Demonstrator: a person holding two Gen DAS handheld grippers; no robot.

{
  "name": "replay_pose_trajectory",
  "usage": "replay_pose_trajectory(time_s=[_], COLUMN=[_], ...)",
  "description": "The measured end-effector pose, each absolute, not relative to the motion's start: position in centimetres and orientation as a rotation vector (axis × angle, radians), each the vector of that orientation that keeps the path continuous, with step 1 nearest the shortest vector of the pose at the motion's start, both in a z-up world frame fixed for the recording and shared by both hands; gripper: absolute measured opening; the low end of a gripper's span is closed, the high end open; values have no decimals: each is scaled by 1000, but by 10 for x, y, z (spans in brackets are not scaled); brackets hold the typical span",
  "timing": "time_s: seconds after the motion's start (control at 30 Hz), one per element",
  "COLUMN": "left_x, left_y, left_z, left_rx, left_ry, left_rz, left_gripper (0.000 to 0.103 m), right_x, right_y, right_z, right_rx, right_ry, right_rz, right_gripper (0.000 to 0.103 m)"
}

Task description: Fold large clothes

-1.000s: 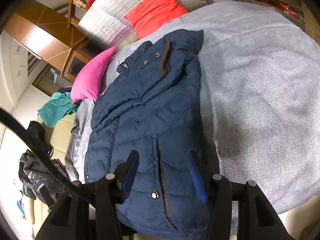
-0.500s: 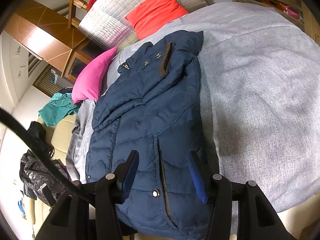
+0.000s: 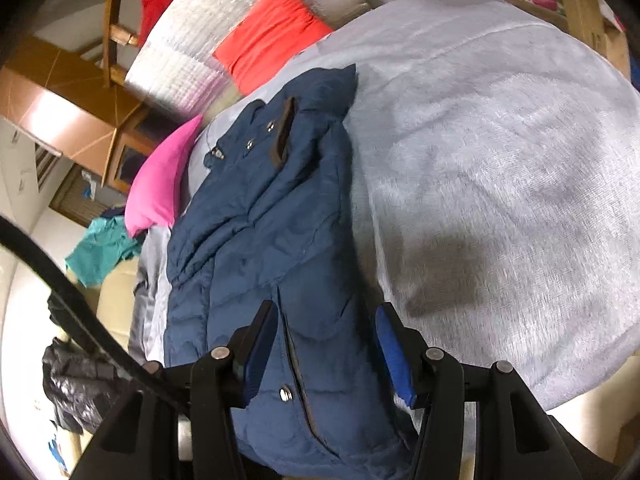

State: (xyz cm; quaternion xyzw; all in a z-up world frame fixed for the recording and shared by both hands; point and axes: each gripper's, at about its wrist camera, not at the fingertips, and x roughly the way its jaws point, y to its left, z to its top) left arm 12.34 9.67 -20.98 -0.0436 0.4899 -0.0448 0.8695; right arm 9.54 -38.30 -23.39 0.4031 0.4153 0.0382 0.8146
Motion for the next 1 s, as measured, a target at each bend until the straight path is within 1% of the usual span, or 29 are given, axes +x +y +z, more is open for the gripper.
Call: replay_pose_trajectory(time_s=[0.07, 0.13, 0.2, 0.37, 0.6, 0.67, 0.9, 0.97, 1.0], left_x=[136, 153, 174, 234, 300, 311, 351, 359, 359], left_y=[92, 86, 84, 87, 88, 91, 84, 87, 88], left_z=[-203, -194, -186, -187, -208, -212, -215, -221, -220], left_rx=[-102, -141, -180, -313, -467, -510, -525, -564, -577], left_ry=[1021, 1013, 993, 1004, 991, 990, 990, 1002, 997], left_rz=[-107, -126, -143, -141, -142, -129, -126, -127, -125], left_gripper=[83, 83, 83, 83, 83, 83, 83, 83, 83], right_x=[106, 122, 136, 180, 237, 249, 284, 291, 294], right_y=[-385, -387, -391, -408, -421, -423, -407, -400, -396], right_z=[-231, -227, -223, -217, -228, -231, -245, -251, -253], right_rx=[862, 858, 863, 852, 840, 842, 849, 843, 840], right_ry=[875, 864, 845, 809, 828, 825, 870, 892, 897], right_rz=[80, 76, 71, 33, 1, -3, 41, 47, 54], right_gripper=[54, 57, 65, 73, 73, 76, 78, 78, 74])
